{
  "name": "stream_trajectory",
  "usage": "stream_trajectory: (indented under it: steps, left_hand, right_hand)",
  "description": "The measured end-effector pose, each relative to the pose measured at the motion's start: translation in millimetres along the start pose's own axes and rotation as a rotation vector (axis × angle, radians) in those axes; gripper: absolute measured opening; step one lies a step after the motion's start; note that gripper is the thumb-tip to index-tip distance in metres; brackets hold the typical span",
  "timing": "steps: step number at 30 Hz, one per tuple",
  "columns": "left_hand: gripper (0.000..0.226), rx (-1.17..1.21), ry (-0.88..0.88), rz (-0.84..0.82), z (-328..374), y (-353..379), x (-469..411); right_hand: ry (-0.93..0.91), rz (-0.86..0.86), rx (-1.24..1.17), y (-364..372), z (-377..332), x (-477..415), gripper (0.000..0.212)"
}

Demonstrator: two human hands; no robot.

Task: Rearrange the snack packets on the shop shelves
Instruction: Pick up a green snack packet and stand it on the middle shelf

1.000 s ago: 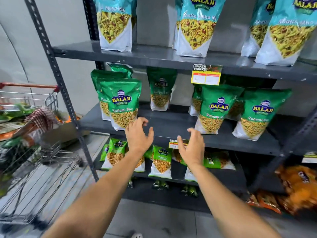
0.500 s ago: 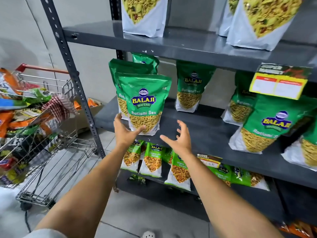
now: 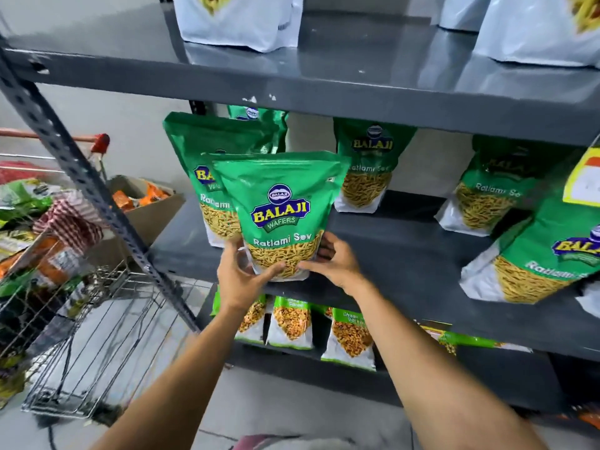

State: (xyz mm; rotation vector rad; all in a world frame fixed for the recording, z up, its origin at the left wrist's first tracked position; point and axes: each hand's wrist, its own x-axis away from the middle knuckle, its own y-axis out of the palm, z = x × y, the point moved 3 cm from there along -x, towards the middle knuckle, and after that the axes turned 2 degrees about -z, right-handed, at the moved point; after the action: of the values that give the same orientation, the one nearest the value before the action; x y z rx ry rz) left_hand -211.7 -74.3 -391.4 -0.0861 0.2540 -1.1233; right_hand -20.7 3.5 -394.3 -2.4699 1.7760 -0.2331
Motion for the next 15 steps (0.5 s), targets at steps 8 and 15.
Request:
stream_trajectory:
  steps: [8,15]
  left_hand:
    - [0.086,-0.126,0.036,-0.182,19,89,-25]
    - [0.078,-0.142,0.073,-0.295,31,138,-28]
  right_hand:
    - [0.026,0.203,0.045,-89,6,21,0.059]
    - [0.054,0.257,0.123,-134,14,29,0.057]
